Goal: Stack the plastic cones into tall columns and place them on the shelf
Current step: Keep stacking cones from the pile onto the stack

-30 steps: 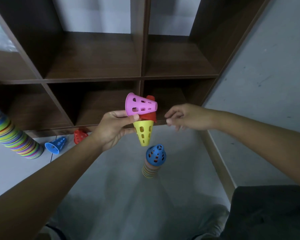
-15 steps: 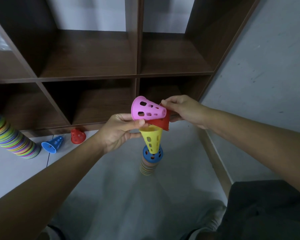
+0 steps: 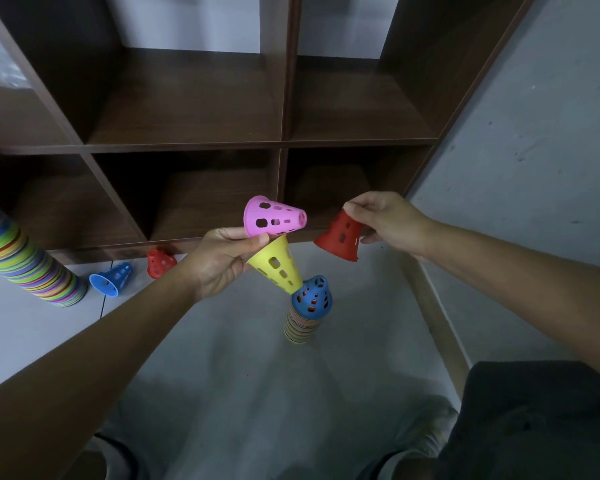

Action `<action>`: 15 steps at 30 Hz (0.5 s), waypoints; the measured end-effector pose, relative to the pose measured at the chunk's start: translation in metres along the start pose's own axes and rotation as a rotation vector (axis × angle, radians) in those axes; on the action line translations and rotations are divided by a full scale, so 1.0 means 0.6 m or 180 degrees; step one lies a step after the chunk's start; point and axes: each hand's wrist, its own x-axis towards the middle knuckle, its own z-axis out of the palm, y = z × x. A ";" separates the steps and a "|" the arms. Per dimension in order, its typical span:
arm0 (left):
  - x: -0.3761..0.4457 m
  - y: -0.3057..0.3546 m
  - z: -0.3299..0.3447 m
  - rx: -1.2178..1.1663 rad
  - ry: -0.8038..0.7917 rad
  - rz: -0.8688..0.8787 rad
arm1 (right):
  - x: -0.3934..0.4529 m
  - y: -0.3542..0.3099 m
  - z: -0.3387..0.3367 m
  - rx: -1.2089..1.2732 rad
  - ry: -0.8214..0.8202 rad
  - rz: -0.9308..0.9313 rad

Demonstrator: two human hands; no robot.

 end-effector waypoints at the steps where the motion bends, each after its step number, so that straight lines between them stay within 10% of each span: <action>1: 0.000 0.001 -0.004 -0.0005 0.0024 -0.0006 | -0.002 0.002 0.004 -0.0085 -0.0062 0.0001; 15: 0.008 0.001 -0.020 -0.0253 0.0211 -0.0016 | -0.028 0.031 0.084 -0.0471 -0.0489 -0.0277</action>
